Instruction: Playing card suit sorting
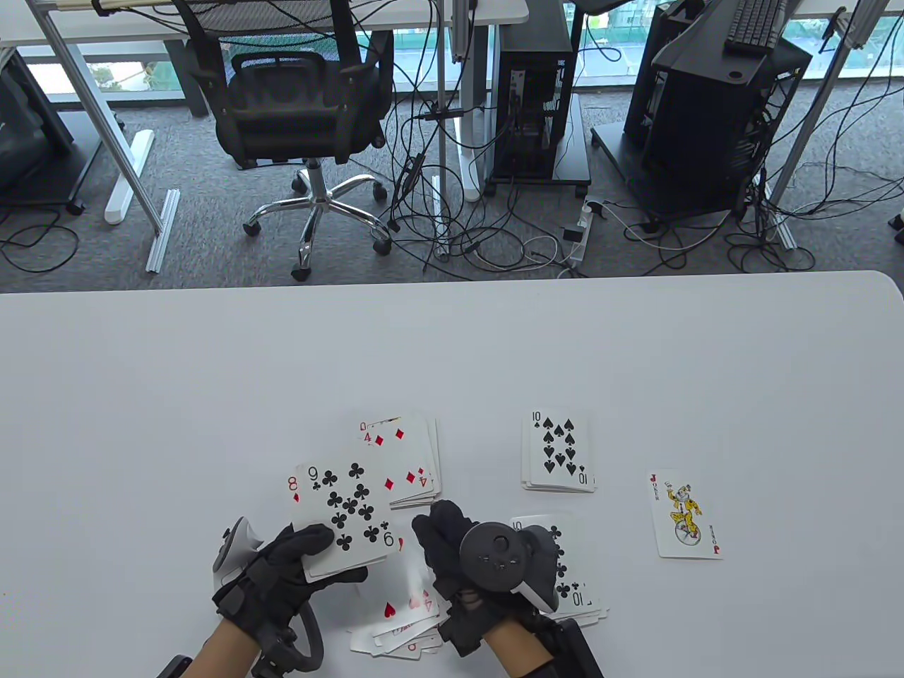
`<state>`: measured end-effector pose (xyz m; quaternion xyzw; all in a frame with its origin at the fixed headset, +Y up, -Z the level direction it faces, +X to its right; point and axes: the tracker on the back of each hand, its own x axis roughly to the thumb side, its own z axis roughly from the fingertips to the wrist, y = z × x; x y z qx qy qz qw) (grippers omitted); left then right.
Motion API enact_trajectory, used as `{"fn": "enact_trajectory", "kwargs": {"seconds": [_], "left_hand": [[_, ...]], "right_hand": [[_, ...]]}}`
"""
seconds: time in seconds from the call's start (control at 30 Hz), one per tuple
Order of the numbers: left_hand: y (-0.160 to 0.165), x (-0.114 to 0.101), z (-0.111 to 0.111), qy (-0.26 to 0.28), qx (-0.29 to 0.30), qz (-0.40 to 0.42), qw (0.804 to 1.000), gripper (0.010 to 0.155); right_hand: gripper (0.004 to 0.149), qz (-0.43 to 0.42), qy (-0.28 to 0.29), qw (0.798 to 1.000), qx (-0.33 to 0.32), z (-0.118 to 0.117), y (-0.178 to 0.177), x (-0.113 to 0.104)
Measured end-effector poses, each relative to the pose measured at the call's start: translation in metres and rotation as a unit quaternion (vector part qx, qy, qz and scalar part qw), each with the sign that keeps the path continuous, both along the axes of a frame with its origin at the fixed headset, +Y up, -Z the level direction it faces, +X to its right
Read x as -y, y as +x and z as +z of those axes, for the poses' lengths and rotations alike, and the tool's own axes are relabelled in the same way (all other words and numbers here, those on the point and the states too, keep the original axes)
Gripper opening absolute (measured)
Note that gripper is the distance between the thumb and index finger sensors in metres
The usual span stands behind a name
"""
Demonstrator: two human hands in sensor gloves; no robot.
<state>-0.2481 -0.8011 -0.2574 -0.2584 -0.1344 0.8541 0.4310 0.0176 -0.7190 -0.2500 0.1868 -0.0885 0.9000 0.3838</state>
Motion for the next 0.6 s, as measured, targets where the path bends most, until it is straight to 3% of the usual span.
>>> {"fn": "enact_trajectory", "kwargs": {"seconds": [0.3, 0.43, 0.6], "left_hand": [[0.002, 0.006, 0.000, -0.006, 0.006, -0.017, 1.000, 0.051], [0.006, 0.006, 0.001, -0.003, 0.015, -0.023, 1.000, 0.051], [0.009, 0.003, 0.002, 0.007, 0.025, -0.016, 1.000, 0.051]], "right_hand": [[0.077, -0.065, -0.039, 0.996, -0.047, -0.001, -0.005, 0.011], [0.080, -0.104, -0.062, 0.991, -0.064, 0.002, -0.013, 0.016], [0.054, -0.150, -0.037, 0.988, -0.017, 0.007, -0.013, 0.014]]}}
